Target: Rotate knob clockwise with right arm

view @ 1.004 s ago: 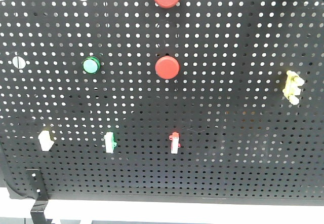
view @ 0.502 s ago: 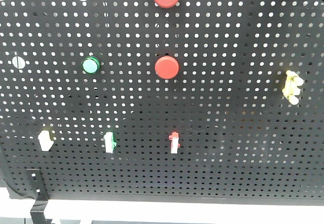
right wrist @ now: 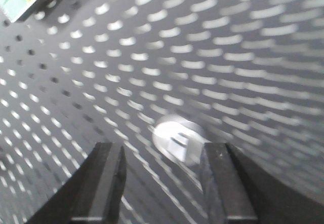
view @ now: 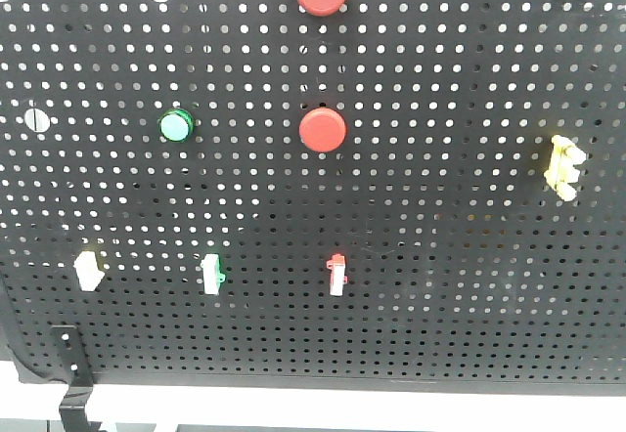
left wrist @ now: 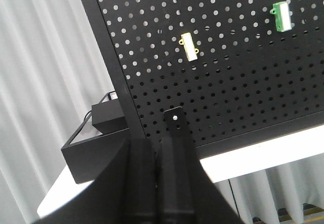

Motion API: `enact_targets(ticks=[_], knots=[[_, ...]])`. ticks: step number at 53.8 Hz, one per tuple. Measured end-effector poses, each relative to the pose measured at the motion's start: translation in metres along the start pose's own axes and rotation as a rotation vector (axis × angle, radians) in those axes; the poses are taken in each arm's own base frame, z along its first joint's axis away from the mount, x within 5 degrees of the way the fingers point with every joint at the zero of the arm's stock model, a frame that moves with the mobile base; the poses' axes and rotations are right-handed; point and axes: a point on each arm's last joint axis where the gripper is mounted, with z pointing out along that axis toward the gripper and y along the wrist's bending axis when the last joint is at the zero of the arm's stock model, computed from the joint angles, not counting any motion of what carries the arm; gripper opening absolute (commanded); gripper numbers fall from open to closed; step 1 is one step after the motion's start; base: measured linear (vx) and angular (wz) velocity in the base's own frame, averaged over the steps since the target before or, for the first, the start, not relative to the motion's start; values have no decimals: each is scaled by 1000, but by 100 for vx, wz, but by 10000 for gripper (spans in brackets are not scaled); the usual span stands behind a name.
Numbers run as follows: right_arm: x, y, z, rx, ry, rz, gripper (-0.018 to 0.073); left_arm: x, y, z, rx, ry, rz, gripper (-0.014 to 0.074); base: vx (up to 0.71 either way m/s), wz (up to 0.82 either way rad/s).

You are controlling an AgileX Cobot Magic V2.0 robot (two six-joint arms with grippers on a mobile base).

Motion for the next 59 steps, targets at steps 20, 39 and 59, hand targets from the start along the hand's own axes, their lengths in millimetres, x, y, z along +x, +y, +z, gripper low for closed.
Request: enact_targets(ticks=[20, 39, 59], knots=[[-6, -17, -79, 177, 174, -125, 418, 0, 0, 0, 0, 0, 0, -6, 0, 0], [-12, -17, -97, 169, 156, -127, 418, 0, 0, 0, 0, 0, 0, -6, 0, 0], [-13, -18, -97, 178, 147, -139, 418, 0, 0, 0, 0, 0, 0, -6, 0, 0]])
